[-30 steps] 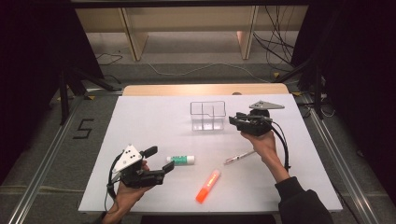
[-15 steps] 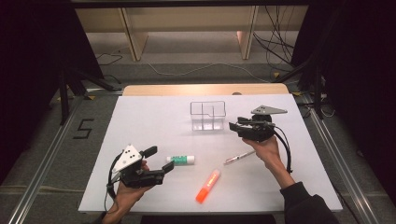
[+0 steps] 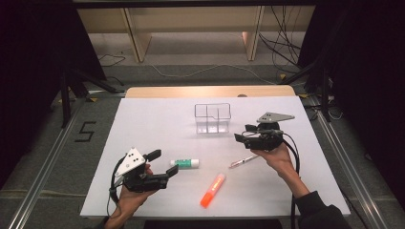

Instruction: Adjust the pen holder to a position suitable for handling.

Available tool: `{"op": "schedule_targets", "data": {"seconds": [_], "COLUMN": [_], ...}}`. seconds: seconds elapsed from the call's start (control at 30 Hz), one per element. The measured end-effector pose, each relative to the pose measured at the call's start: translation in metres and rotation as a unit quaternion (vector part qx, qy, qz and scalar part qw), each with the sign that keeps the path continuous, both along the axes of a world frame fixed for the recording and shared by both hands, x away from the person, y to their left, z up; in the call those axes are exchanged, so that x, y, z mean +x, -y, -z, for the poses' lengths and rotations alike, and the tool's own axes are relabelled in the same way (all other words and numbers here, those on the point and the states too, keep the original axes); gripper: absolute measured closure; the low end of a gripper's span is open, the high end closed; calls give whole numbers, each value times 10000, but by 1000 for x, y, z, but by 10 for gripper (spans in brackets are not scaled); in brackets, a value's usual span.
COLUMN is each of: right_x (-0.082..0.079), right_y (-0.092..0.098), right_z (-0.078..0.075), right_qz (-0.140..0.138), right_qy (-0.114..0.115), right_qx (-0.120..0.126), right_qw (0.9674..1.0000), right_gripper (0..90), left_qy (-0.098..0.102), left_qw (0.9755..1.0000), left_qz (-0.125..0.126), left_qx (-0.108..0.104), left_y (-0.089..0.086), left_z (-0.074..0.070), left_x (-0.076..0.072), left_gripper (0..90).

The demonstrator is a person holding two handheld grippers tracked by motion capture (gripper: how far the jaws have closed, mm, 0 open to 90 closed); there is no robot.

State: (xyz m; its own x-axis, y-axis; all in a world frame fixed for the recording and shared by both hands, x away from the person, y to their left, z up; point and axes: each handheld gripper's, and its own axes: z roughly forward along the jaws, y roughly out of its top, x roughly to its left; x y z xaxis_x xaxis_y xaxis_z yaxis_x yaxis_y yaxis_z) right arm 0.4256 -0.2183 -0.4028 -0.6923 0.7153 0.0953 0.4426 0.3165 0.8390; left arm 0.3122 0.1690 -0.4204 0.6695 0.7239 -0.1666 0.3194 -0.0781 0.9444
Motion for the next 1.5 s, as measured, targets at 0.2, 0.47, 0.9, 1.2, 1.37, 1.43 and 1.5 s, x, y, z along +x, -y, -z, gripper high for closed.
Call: {"op": "schedule_targets", "data": {"seconds": [0.2, 0.47, 0.9, 1.2, 1.37, 1.43, 1.5], "right_x": [-3, -11, -35, -45, -52, -55, -57], "right_y": [3, 13, 24, 29, 32, 33, 34], "right_z": [-1, -1, 3, 5, 6, 7, 8], "right_qz": [-53, 9, 153, 161, 192, 190, 214], "right_qy": [-40, -63, 129, 137, 113, 126, 97], "right_qx": [-94, -23, 213, 230, 276, 270, 297], "right_qw": [9999, 10000, 9996, 9995, 9994, 9994, 9993], "right_gripper": [368, 350, 350, 345, 340, 339, 339], "left_qy": [-8, -44, -117, -168, -244, -276, -309], "left_qw": [10000, 10000, 9999, 9998, 9996, 9995, 9994], "left_qz": [4, 33, 56, 51, 75, 72, 80], "left_qx": [5, 53, 76, 108, 132, 138, 128], "left_y": [0, 1, 4, 5, 7, 8, 9], "left_z": [0, 1, 1, 1, 1, 1, 1], "left_x": [0, 1, 2, 4, 6, 7, 8], "left_gripper": [156, 156, 156, 156, 156, 156, 156]}}
